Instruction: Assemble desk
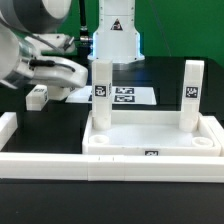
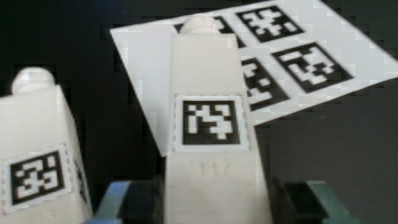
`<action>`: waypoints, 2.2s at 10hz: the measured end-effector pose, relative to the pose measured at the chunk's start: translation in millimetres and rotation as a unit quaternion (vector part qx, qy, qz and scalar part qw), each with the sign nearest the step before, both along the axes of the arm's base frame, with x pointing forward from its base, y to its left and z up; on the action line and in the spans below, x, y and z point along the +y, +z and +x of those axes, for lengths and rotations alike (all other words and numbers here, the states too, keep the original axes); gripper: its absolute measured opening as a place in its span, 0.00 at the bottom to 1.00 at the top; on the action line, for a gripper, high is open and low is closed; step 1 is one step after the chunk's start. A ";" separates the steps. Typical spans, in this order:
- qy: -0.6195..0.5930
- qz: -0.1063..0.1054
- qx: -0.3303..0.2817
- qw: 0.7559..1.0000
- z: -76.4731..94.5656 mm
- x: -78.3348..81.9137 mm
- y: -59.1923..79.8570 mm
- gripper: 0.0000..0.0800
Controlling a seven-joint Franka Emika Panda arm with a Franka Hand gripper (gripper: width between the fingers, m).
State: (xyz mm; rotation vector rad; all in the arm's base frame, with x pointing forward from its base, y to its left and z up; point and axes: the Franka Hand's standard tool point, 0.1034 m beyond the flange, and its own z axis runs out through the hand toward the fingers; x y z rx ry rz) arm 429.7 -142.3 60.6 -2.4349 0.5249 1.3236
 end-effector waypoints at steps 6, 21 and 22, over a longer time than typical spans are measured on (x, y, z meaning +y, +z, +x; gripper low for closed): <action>0.015 -0.019 -0.059 0.998 28.7 -7.7 10.6 0.36; 0.038 -0.214 -0.489 0.845 122.0 -2.8 81.4 0.36; 0.044 -0.230 -0.522 0.820 137.1 3.5 90.3 0.36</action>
Offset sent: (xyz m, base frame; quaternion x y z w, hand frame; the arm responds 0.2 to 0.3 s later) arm 0.0000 0.0000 0.0000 0.0000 0.0000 0.0000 1.0000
